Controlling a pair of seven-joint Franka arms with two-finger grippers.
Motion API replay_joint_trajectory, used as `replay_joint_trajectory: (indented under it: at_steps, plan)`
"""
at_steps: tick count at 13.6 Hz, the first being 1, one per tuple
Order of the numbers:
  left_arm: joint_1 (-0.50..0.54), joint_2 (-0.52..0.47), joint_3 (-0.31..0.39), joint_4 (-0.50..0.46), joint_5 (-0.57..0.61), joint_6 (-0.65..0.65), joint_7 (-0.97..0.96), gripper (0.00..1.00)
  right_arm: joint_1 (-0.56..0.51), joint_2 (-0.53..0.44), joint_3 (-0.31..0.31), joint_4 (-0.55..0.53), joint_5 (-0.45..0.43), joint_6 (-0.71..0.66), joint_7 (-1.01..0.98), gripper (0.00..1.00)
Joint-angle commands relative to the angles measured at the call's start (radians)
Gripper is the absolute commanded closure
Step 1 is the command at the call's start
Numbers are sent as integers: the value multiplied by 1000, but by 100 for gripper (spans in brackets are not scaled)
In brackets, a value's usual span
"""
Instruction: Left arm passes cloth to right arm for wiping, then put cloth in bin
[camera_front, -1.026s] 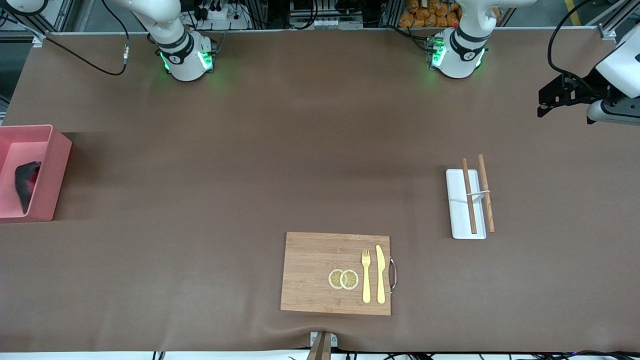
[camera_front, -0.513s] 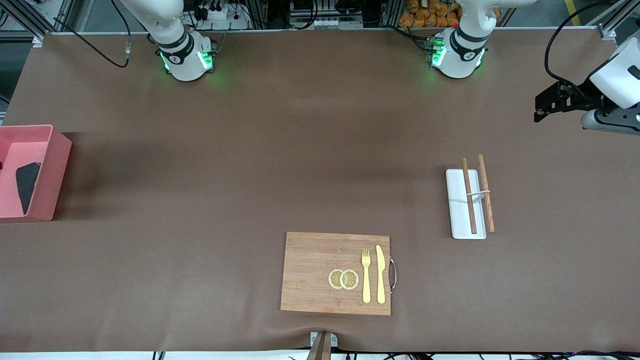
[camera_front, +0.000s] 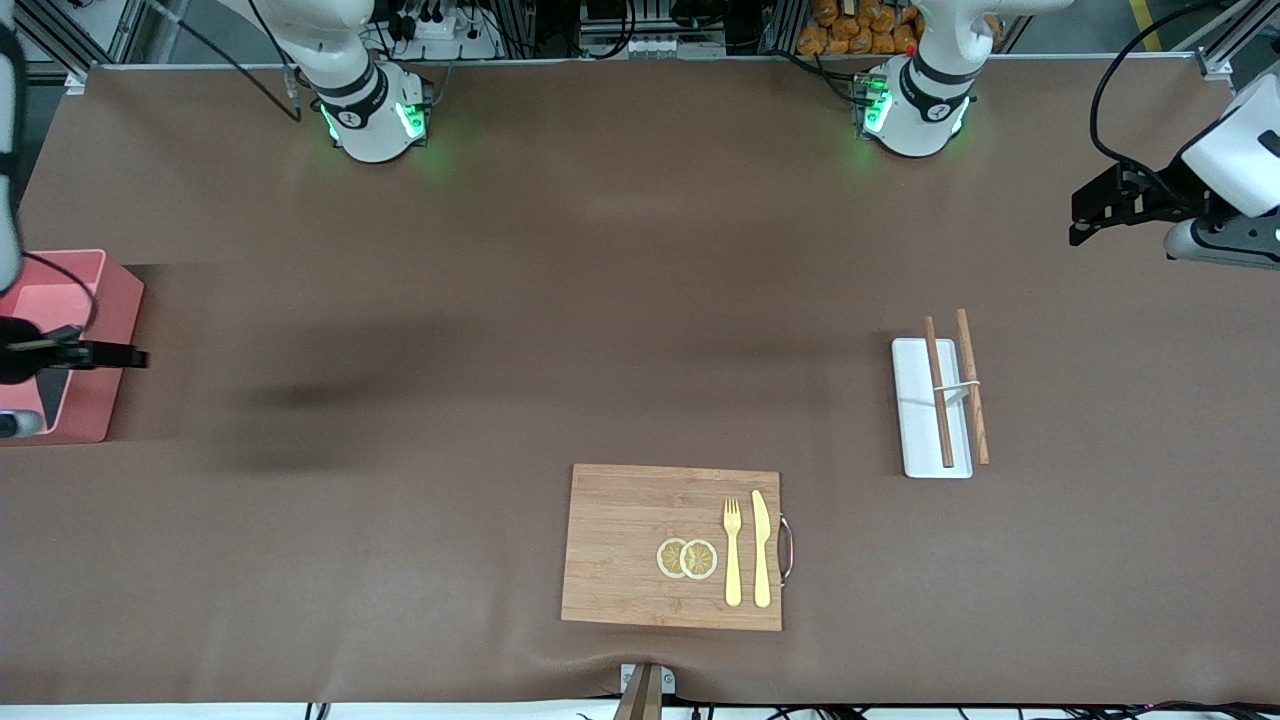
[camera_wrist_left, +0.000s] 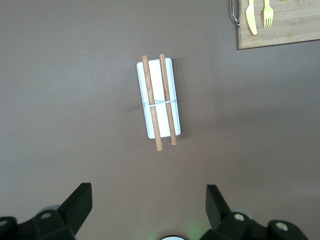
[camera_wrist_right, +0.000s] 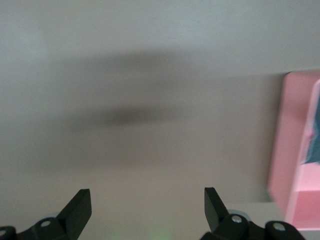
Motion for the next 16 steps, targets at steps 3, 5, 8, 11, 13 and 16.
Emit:
replay_joint_trajectory:
  at_steps: [3,5,8,11,13,16]
  plan:
    - [6,-7,-7,12,3,0,-161,0,66,-208,0,-170,43,12,140,0]
    - [5,-5,-7,11,4,0,-159,0,67,-281,1,-223,43,18,166,0]
    - [6,-7,-7,11,4,-5,-166,0,89,-428,4,-351,51,50,195,0]
    - [6,-5,-8,11,3,-5,-166,0,130,-533,4,-412,52,58,275,0]
    - [8,-4,-7,11,3,-6,-166,0,146,-544,18,-380,60,33,330,0]
    - [5,-7,-8,11,-8,-8,-167,0,170,-515,32,-309,66,29,401,0]
